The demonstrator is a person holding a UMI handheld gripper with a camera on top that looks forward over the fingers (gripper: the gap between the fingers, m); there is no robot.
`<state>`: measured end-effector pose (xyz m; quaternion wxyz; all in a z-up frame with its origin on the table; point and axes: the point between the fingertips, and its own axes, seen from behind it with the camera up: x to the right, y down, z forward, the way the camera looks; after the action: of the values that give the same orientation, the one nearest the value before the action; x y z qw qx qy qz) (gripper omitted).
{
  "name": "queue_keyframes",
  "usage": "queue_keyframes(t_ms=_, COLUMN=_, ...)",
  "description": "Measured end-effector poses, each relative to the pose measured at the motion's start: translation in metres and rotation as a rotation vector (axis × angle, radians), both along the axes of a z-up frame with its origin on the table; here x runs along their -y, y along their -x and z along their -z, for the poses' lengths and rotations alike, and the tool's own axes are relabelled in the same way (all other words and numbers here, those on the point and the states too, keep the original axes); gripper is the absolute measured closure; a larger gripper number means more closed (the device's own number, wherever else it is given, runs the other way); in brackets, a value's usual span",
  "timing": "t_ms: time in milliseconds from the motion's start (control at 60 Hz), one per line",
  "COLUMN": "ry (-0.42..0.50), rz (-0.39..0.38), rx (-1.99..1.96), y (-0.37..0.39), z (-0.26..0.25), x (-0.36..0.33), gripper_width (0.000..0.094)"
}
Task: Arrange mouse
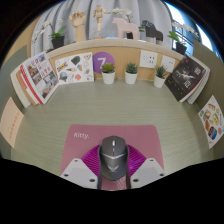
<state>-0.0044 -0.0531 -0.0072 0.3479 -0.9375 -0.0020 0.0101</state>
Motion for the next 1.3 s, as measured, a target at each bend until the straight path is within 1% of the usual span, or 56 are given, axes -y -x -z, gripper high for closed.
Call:
queue_keyframes(t_ms=33, ry=0.014, rz=-0.009, rx=0.012, y=-0.001, z=0.006, x=0.004, gripper_width=0.0608)
queue_keyframes(t_ms=67, ry=-0.008, rz=-0.006, rx=0.009, y=-0.001, z=0.004, x=0.002, gripper_width=0.0593)
queue_keyframes(t_ms=133, ry=-0.016, rz=0.009, rx=-0.009, y=0.0, z=0.006, x=0.003, gripper_width=0.0563)
queue_keyframes(t_ms=317, ry=-0.016, rz=0.017, rx=0.003, y=-0.003, z=0.006, x=0.002, gripper_width=0.0419)
queue_keyframes(t_ms=383, ry=0.002, rz=0.035, rx=0.027, y=-0.01, z=0.005, x=0.005, gripper_width=0.0255)
queue_keyframes(t_ms=417, ry=0.02, rz=0.033, rx=0.037, y=-0.011, z=0.004, x=0.009, gripper_width=0.0141)
queue_keyframes(t_ms=450, ry=0.036, rz=0.025, rx=0.04, y=-0.01, z=0.001, x=0.013, gripper_width=0.0087)
queue_keyframes(t_ms=533, ry=0.032, rz=0.003, rx=0.05, y=-0.005, z=-0.018, x=0.021, gripper_width=0.0091)
queue_keyframes(t_ms=683, ry=0.001, rz=0.015, rx=0.074, y=0.005, z=-0.078, x=0.05, gripper_width=0.0084)
queue_keyframes(t_ms=817, ry=-0.054, rz=0.042, rx=0.059, y=0.027, z=-0.139, x=0.083, gripper_width=0.0085)
queue_keyframes(t_ms=883, ry=-0.078, rz=0.037, rx=0.035, y=0.041, z=-0.17, x=0.103, gripper_width=0.0083)
queue_keyframes(t_ms=983, ry=-0.116, rz=0.051, rx=0.049, y=0.055, z=-0.21, x=0.13, gripper_width=0.0082)
queue_keyframes(t_ms=1067, ry=-0.162, rz=0.052, rx=0.047, y=0.063, z=-0.242, x=0.15, gripper_width=0.0081)
queue_keyframes(t_ms=1167, ry=-0.204, rz=0.061, rx=0.03, y=0.076, z=-0.271, x=0.167, gripper_width=0.0084)
queue_keyframes(t_ms=1300, ry=-0.239, rz=0.055, rx=0.022, y=0.086, z=-0.292, x=0.187, gripper_width=0.0084)
